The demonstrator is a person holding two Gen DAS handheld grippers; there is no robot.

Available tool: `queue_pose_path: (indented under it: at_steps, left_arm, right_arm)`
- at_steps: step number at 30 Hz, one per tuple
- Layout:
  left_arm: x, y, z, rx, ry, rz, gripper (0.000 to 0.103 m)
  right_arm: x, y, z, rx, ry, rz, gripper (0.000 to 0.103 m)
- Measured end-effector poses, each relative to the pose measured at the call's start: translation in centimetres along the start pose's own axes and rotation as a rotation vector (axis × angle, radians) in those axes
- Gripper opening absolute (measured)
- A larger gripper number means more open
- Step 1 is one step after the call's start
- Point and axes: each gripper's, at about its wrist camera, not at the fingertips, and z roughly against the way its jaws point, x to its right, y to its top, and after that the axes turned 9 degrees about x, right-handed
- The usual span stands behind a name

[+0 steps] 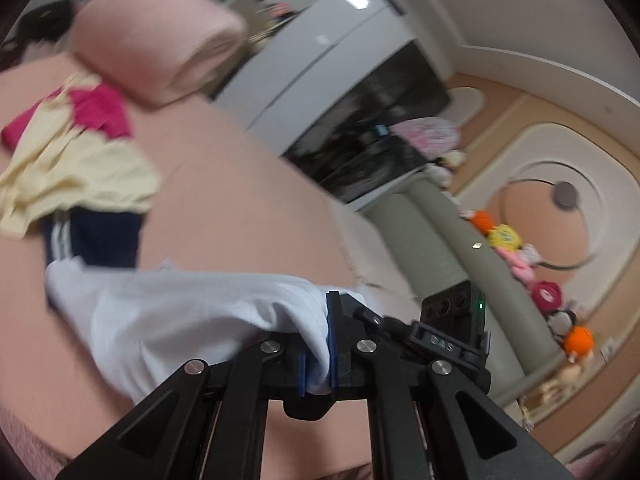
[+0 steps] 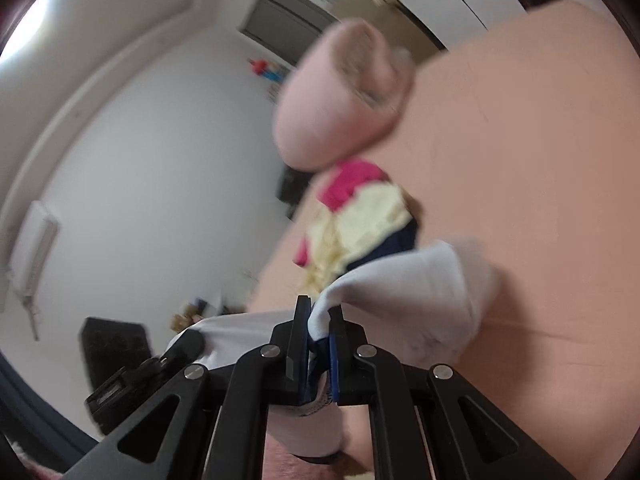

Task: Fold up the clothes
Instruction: 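Lift the white shirt with both tools and shake it out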

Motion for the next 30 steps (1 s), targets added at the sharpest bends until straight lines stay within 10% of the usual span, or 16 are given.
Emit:
queue_pose_path:
  at_steps: [12,16,21,30]
  left_arm:
    - [14.3,9.4,-4.4,-0.044,-0.371,-0.183,0.006]
    - [14.4,9.9,-10.7,-0.167,-0.322,-0.137,0.007]
    - [10.7,9.1,-21.1,-0.352,-0.129,-0.076,0.007]
    - [26.2,19.2,-13.0,0.031,-0.354,-0.402,0.007]
  right_arm:
    - [-11.9,8.6,19.8,0.395,0.044,0.136,0.006]
    - [-15.3,9.9,24.1,0.505,-0.169,0.327,0.006]
    - [-9.4,12.9,20.0,0.43,-0.439,0.296,0.006]
    - [-17.0,18.6,24.6,0.74,-0.251,0.451,0.006]
